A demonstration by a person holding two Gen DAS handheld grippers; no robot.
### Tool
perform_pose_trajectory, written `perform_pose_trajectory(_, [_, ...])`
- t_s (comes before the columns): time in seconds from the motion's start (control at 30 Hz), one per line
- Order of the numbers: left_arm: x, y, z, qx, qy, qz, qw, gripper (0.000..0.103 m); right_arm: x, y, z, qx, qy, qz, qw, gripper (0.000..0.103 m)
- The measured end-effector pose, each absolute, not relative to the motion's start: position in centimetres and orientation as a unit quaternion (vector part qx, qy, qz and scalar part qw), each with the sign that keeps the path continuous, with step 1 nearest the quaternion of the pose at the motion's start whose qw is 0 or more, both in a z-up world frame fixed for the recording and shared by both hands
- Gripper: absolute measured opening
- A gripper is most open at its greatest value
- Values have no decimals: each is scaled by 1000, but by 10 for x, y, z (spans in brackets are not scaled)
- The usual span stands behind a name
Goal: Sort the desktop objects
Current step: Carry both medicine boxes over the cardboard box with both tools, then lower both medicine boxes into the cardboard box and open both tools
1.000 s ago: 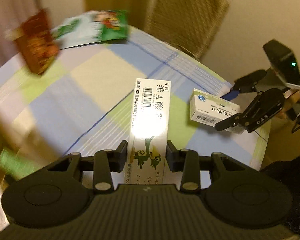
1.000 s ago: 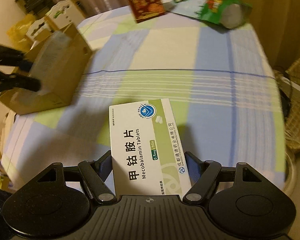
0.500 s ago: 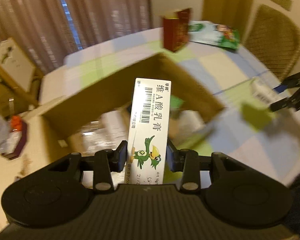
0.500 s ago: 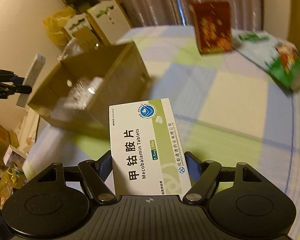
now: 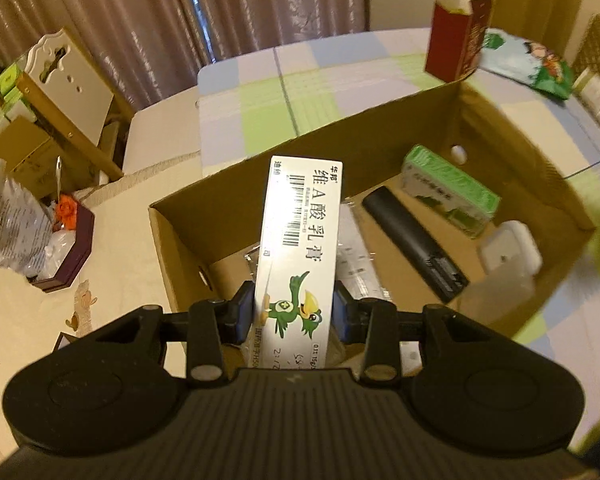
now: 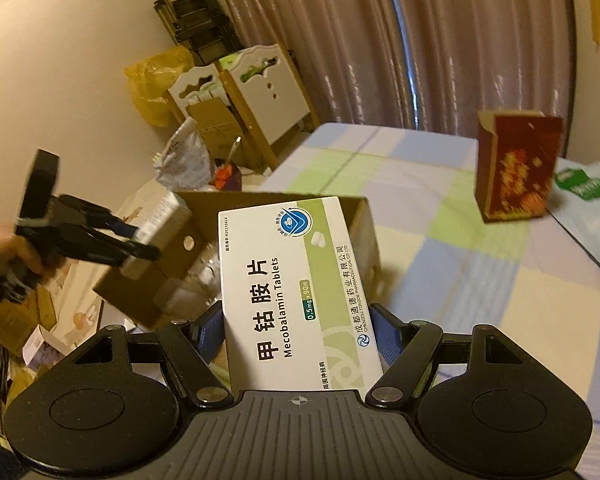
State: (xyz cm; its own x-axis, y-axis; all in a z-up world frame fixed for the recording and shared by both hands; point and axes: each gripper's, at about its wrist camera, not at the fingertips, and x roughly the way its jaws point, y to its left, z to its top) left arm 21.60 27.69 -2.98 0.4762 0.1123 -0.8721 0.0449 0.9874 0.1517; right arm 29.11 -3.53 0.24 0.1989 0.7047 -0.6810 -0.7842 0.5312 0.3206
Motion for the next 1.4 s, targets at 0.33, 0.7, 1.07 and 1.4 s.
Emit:
perform_pose_trajectory(0.33, [228,287,-48,75,522,52,848,34,298,13,3,-69,408,487,769,74])
perform_pose_trajectory(0.7, [223,296,-52,51,519,61,851,34,304,38,3,-69,407,488,769,74])
perform_pose_trajectory(1.07, [225,306,-62,22,524,84,847,34,304,44,-6,-69,417,478,770,74])
perform_pose_trajectory(1.4, [238,305,-77,17,533,106,839,35,303,46,-14,-76,421,476,768,74])
